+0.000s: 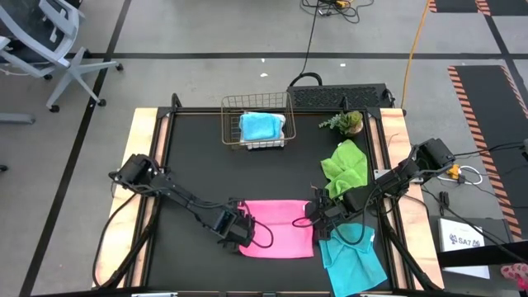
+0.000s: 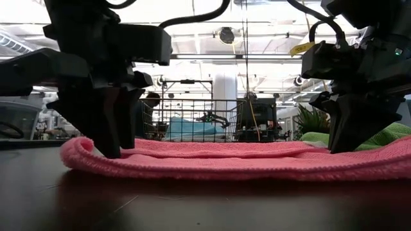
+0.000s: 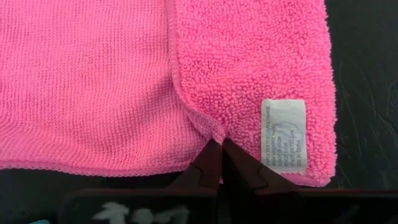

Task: Fold microfiber towels
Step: Fold the pink microfiber cloth

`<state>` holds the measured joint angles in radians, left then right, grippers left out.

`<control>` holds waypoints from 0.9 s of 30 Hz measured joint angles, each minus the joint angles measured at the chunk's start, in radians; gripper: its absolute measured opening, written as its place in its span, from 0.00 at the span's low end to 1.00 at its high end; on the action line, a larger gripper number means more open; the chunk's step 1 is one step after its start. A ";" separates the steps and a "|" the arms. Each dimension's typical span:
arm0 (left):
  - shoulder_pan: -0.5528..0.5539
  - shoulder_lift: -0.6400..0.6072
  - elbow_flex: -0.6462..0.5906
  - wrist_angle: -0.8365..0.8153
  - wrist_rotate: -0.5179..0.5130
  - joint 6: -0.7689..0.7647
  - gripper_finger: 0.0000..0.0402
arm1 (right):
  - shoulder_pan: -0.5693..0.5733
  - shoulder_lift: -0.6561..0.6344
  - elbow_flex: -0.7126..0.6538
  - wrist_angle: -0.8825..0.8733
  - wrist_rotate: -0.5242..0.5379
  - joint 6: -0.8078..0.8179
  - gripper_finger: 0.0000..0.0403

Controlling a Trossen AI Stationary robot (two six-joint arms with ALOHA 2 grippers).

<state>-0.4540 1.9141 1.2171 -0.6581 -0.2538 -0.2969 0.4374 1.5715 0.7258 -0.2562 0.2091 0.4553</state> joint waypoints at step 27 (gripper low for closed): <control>0.082 -0.080 0.006 -0.040 0.045 -0.076 0.01 | -0.058 -0.093 -0.002 0.000 -0.064 -0.013 0.00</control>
<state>-0.3724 1.8336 1.2232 -0.6981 -0.2088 -0.3724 0.3794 1.4785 0.7238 -0.2558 0.1455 0.4420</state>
